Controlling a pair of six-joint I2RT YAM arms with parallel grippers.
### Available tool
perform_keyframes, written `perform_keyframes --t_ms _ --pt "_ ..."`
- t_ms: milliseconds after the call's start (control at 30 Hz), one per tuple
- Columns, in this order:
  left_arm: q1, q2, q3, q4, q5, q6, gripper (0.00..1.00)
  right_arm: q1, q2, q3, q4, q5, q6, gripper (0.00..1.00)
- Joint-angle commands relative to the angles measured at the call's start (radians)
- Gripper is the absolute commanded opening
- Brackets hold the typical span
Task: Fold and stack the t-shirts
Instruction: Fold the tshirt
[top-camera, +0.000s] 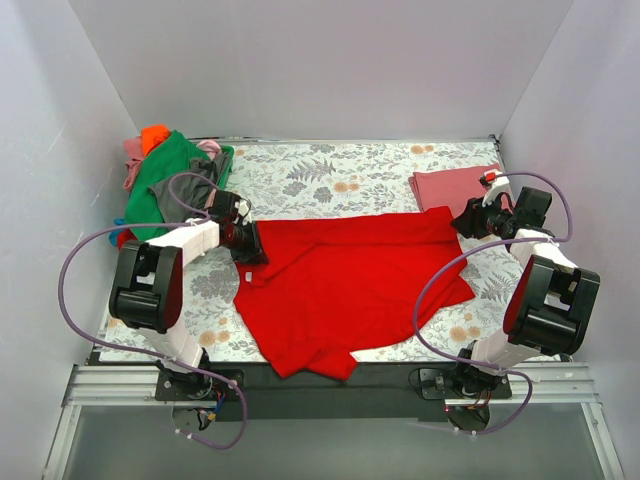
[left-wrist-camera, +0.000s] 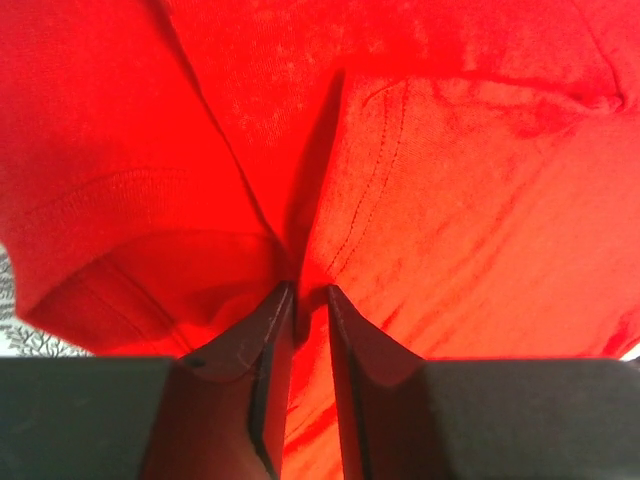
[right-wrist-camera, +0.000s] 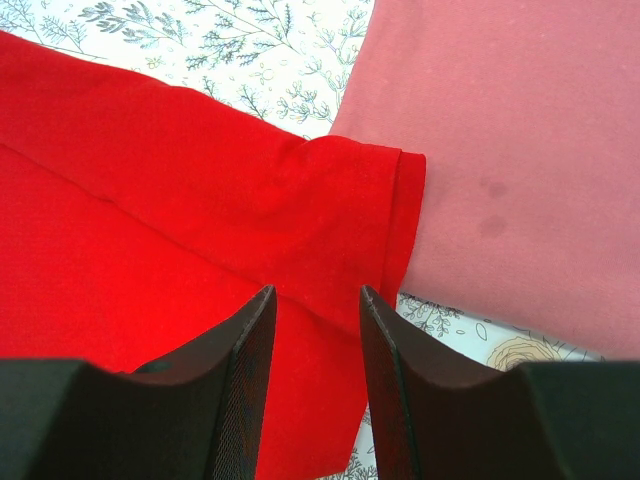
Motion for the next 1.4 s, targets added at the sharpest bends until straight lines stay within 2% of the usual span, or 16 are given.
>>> perform_keyframes --t_ms 0,67,233,567,867,1233,1267,1300,1333,1367 --pt "-0.013 -0.063 0.046 -0.034 -0.031 0.005 0.18 -0.003 0.003 0.012 0.004 -0.026 0.01 0.46" --pt "-0.019 -0.074 0.049 -0.042 -0.036 0.004 0.16 -0.003 0.003 0.012 0.004 -0.026 0.01 0.46" --pt "-0.032 -0.086 0.059 -0.054 -0.031 0.002 0.0 -0.003 0.001 0.012 0.004 -0.029 0.01 0.45" --pt "-0.067 -0.112 0.062 -0.045 0.108 -0.001 0.0 -0.005 -0.004 0.012 0.004 -0.029 0.009 0.46" --pt "-0.173 -0.091 0.052 -0.028 0.204 0.03 0.0 -0.006 -0.005 0.014 0.004 -0.03 0.01 0.46" --pt "-0.321 -0.037 0.082 -0.046 0.095 0.084 0.0 -0.008 0.004 0.018 -0.024 -0.03 0.01 0.46" --pt "-0.332 -0.031 0.095 -0.052 0.08 0.09 0.01 -0.008 0.006 0.018 -0.024 -0.029 0.009 0.46" --pt "-0.343 -0.028 0.099 -0.068 0.057 0.108 0.06 -0.008 0.007 0.02 -0.024 -0.027 0.009 0.46" --pt "-0.367 -0.017 0.105 -0.077 0.038 0.114 0.12 -0.008 0.007 0.018 -0.025 -0.027 0.009 0.46" --pt "-0.38 -0.012 0.118 -0.088 0.027 0.125 0.24 -0.008 0.009 0.02 -0.026 -0.027 0.009 0.46"
